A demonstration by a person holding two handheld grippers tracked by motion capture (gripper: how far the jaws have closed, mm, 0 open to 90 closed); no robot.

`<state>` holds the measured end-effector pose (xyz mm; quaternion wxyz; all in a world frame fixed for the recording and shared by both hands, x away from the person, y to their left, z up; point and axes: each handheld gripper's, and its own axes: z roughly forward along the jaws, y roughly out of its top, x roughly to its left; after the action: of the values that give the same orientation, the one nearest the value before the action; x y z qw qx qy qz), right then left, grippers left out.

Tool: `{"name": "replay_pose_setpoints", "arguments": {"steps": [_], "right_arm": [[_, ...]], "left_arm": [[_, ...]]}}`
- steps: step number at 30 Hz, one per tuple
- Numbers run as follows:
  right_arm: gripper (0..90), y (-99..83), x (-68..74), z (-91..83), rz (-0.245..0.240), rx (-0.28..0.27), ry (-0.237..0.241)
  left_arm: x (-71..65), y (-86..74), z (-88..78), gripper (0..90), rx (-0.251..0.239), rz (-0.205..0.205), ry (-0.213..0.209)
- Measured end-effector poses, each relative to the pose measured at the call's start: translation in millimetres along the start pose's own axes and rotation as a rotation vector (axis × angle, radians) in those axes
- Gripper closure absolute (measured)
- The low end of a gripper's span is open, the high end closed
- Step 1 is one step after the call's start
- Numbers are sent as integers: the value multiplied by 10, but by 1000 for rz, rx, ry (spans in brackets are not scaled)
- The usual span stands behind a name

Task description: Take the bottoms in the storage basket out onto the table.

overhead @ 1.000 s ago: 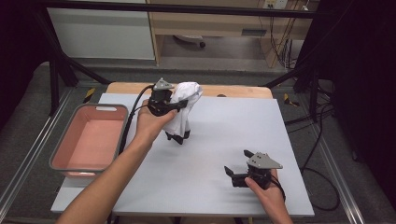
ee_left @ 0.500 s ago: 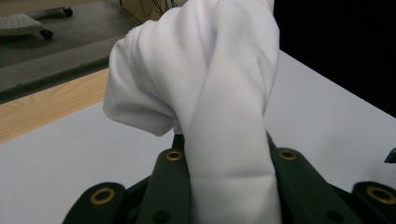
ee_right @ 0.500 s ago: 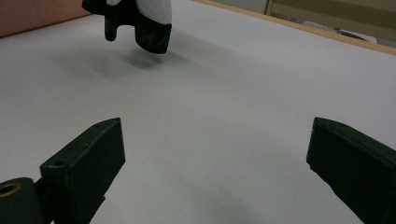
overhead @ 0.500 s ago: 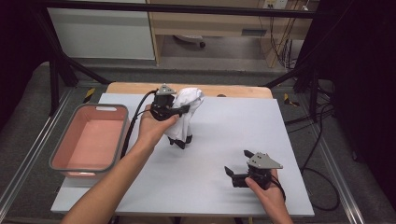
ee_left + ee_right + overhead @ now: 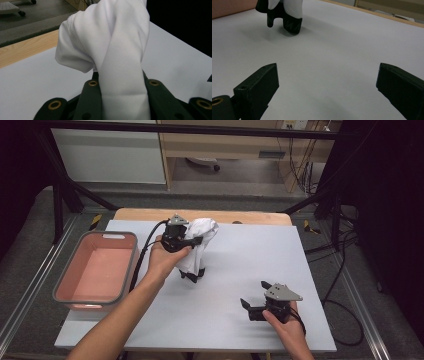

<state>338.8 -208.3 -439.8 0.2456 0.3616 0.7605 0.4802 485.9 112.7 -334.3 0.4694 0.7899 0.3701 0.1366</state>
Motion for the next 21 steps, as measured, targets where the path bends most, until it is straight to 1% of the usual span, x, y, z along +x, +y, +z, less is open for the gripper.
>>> {"name": "replay_pose_setpoints", "arguments": {"steps": [5,15,21], "right_arm": [[45,4,2,-2,5,-4,2],[46,2,5,-1,2,2,0],[46,1,4,-1,1,1,1]], "left_arm": [[15,-41,23,758,10,1,1],[-12,-102,77,758,24,0,-7],[-25,-125,99,758,36,8,-5]]}}
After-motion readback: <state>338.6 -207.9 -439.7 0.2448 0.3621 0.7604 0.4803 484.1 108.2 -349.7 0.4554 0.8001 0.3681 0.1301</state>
